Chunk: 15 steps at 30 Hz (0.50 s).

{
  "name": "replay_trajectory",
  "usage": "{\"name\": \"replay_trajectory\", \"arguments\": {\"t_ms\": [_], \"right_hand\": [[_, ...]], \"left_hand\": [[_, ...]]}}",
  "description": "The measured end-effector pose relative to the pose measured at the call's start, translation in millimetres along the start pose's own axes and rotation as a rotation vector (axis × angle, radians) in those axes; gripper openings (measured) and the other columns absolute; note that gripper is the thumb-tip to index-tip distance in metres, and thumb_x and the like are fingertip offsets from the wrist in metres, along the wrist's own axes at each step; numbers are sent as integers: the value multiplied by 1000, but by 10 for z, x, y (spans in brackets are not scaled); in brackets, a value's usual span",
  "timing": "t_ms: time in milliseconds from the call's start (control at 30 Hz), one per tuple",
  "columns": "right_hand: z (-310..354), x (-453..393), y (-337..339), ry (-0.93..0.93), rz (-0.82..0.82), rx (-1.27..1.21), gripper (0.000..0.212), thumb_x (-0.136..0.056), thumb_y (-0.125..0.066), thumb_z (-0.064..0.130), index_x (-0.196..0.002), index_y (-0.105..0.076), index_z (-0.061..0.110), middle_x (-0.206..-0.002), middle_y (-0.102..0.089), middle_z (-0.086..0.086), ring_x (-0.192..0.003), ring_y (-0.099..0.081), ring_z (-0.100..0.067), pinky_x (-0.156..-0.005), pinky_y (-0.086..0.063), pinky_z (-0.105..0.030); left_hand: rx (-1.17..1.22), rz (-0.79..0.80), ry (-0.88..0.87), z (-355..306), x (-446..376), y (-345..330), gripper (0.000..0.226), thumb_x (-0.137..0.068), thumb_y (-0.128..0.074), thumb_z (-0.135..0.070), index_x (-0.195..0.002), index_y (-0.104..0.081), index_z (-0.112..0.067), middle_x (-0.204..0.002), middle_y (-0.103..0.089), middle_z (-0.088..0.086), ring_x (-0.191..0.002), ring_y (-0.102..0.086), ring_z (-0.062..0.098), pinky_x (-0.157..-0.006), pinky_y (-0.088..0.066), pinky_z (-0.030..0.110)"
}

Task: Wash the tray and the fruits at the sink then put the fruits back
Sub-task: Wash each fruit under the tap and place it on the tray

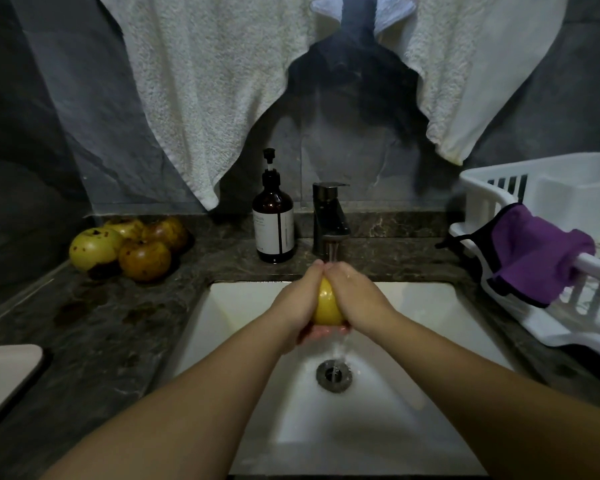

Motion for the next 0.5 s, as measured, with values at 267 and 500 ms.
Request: {"name": "replay_trajectory", "arguments": {"t_ms": [267, 500], "right_hand": [[-60, 4, -51, -94, 46, -14, 43, -94, -34, 76, -119, -53, 46, -106, -65, -7, -78, -70, -26, -49, -50, -28], [-102, 48, -51, -169, 69, -98, 48, -97, -32, 74, -120, -54, 37, -102, -67, -10, -78, -69, -28, -50, -47, -26]], "left_hand": [[-62, -50, -48, -41, -15, 38, 72, -91, -42, -83, -121, -62, -21, -106, -73, 16, -91, -75, 33, -82, -63, 43], [-142, -131, -115, -105, -4, 60, 68, -98, -36, -76, -127, -60, -20, -114, -69, 13, -99, -70, 31, -92, -60, 46]]}}
Point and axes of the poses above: each hand's wrist, its own x-axis away from the middle knuckle, its own y-axis out of the back of the hand, z = x × y, the point moved 9 cm from there along -x, towards the middle knuckle
